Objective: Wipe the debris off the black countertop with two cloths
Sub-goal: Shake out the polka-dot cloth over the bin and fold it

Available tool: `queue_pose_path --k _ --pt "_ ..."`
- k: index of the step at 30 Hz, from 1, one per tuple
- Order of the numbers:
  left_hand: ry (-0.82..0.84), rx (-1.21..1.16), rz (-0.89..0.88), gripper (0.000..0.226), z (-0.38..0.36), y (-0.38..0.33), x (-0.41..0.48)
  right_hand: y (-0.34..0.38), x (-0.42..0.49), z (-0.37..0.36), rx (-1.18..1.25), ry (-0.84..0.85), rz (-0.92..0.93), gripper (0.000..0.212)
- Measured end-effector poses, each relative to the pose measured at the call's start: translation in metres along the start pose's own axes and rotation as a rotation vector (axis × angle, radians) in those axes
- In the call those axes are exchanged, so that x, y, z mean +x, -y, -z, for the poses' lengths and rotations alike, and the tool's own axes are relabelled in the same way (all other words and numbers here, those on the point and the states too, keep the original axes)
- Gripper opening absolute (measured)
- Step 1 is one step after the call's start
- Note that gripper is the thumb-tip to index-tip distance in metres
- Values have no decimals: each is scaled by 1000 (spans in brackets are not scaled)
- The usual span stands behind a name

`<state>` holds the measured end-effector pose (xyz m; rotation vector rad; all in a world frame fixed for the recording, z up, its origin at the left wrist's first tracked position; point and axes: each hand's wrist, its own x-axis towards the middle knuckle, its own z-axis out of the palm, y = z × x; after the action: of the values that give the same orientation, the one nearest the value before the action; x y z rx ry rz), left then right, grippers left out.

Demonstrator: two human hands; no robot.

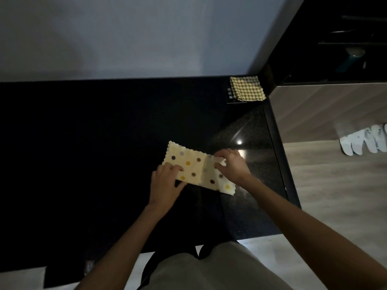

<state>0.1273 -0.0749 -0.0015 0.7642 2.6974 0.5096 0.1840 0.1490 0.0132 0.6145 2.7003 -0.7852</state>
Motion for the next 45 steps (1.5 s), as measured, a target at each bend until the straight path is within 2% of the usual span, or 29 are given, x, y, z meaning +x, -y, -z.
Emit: queue_pose_path --k 4,10,16,19,21,22,26,30,33,36,39,45 --pt "56 -4 34 47 -26 -23 -3 18 40 -2 -35 118 21 33" --pt "38 7 101 42 -46 -37 -3 20 67 -11 -197 120 -33 32" --pt "-167 76 31 18 -62 -32 -7 20 72 -7 -265 236 -23 23" --pt "-220 119 -33 21 -65 -27 -9 19 72 -2 -251 292 -17 22" --pt "-243 90 -55 14 -62 -25 -10 18 71 1 -219 291 -6 21" --pt "-248 53 -48 9 -59 -26 -10 17 69 2 -194 283 3 20" --pt "-243 -172 60 17 -28 -38 -3 14 66 14 1 237 12 5" --pt "-295 -526 134 19 17 -46 20 9 66 51 535 78 -49 15" --pt "-343 -690 94 21 55 -53 42 11 61 85 763 7 26 21" --pt "-387 -655 -52 21 77 -62 57 6 56 105 825 -45 100 25" --pt "-314 -550 -157 24 69 -60 65 -11 44 105 768 -62 114 27" --pt "-7 -355 -177 21 -8 -38 40 -53 3 42 462 43 -32 17"
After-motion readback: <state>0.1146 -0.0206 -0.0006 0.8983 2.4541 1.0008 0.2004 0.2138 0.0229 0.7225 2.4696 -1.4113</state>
